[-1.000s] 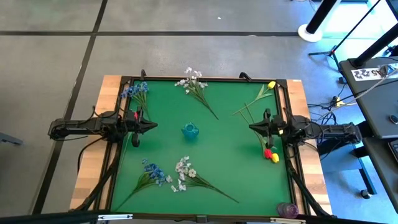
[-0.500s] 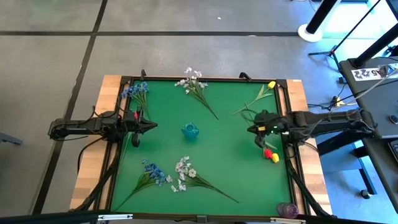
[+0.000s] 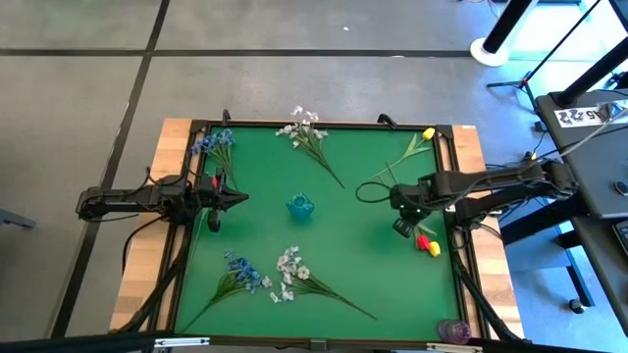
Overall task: Sort flowers into vase by color
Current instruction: Put the red flower into the blue vase
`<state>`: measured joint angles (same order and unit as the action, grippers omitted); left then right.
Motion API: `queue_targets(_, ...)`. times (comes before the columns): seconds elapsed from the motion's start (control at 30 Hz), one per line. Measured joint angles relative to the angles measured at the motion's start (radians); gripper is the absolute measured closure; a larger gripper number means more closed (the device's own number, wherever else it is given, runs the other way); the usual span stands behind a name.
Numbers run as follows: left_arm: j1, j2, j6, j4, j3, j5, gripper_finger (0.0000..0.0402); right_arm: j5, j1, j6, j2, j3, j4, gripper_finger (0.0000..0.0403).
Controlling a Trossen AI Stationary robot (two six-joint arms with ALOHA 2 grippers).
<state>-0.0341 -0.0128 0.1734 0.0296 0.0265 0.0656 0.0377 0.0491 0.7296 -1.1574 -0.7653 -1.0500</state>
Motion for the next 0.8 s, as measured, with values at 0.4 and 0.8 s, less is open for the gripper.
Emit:
queue_targets(0.4, 0.000, 0.000, 0.000, 0.000, 0.000, 0.000, 0.0401, 0.008, 0.124, 0.373, 0.000, 0.096, -0.066, 0.0248)
queue_targets(0.8, 0.000, 0.000, 0.005, -0.003, 0.000, 0.000, 0.0401, 0.073, 0.121, 0.418, 0.000, 0.267, 0.175, 0.0289)
